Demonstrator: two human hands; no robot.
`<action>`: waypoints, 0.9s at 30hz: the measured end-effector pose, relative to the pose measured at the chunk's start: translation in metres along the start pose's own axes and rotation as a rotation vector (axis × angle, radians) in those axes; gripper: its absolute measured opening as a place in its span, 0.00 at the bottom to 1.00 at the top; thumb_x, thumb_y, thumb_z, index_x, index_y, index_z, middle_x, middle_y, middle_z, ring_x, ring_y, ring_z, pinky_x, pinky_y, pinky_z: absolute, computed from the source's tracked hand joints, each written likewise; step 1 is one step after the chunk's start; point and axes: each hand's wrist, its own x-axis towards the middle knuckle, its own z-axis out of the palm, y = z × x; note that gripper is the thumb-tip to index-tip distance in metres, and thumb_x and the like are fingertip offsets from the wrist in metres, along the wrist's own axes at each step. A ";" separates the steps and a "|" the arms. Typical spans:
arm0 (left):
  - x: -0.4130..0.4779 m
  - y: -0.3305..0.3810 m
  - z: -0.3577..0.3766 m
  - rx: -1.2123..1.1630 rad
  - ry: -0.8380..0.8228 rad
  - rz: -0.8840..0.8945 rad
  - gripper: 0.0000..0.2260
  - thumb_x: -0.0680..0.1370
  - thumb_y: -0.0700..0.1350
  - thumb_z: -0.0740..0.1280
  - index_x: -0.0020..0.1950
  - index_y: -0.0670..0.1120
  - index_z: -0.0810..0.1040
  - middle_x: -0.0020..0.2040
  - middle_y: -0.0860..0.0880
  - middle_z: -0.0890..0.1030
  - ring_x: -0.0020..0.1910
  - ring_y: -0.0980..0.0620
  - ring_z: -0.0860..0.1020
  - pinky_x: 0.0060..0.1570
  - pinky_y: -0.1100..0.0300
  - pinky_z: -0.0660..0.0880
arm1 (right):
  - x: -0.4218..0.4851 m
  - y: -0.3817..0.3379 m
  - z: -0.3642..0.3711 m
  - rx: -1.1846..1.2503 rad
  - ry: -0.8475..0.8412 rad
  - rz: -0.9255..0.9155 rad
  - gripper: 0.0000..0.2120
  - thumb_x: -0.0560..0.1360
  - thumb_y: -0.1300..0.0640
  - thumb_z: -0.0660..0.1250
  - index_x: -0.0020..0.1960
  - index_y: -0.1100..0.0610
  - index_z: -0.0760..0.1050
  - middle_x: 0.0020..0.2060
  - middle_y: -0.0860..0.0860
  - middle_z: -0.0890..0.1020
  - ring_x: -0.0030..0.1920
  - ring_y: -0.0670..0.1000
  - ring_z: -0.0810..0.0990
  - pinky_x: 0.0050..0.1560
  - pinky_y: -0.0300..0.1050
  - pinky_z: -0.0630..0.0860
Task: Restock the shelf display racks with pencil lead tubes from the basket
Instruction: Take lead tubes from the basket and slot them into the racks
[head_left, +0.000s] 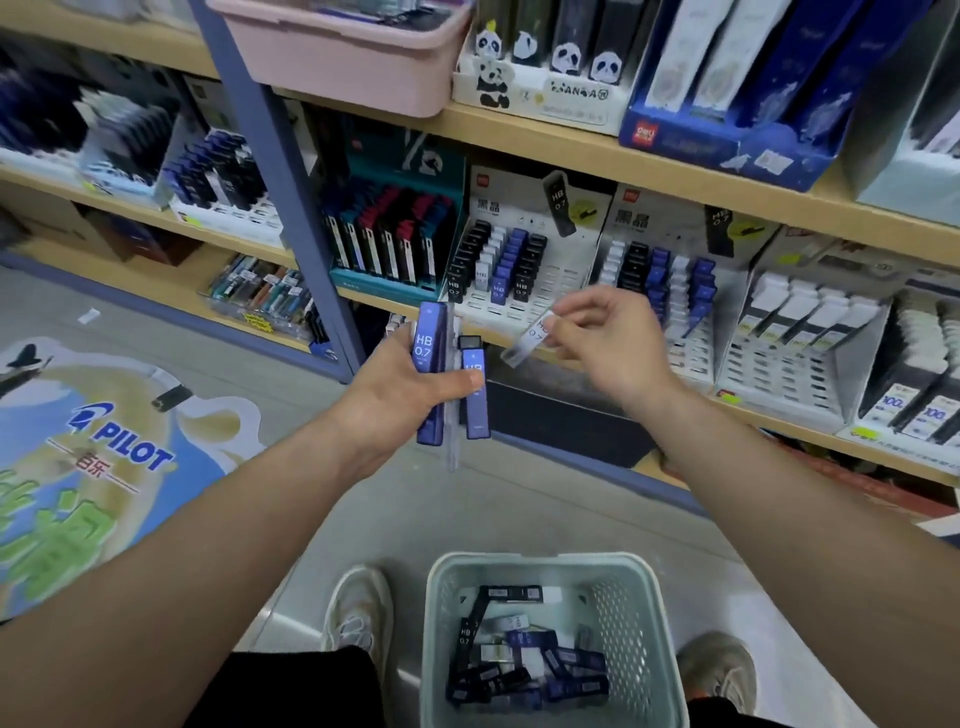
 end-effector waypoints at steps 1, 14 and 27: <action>0.004 0.000 -0.005 -0.025 0.029 0.001 0.16 0.74 0.40 0.75 0.60 0.47 0.77 0.50 0.46 0.86 0.50 0.47 0.85 0.53 0.47 0.81 | 0.016 -0.002 0.009 -0.038 0.010 -0.029 0.04 0.74 0.58 0.75 0.45 0.52 0.80 0.38 0.51 0.85 0.40 0.52 0.86 0.46 0.52 0.84; 0.023 -0.005 -0.042 -0.095 0.160 0.004 0.12 0.74 0.43 0.76 0.53 0.53 0.77 0.45 0.50 0.85 0.46 0.49 0.85 0.42 0.55 0.79 | 0.112 0.004 0.072 -0.461 -0.015 -0.253 0.06 0.76 0.58 0.73 0.43 0.50 0.77 0.35 0.39 0.77 0.37 0.40 0.77 0.45 0.42 0.77; 0.018 0.002 -0.048 -0.170 0.157 0.001 0.13 0.74 0.41 0.75 0.54 0.51 0.77 0.46 0.48 0.86 0.47 0.47 0.85 0.48 0.48 0.81 | 0.116 0.011 0.074 -0.806 -0.016 -0.480 0.08 0.78 0.55 0.68 0.54 0.54 0.83 0.51 0.52 0.83 0.51 0.56 0.80 0.48 0.49 0.78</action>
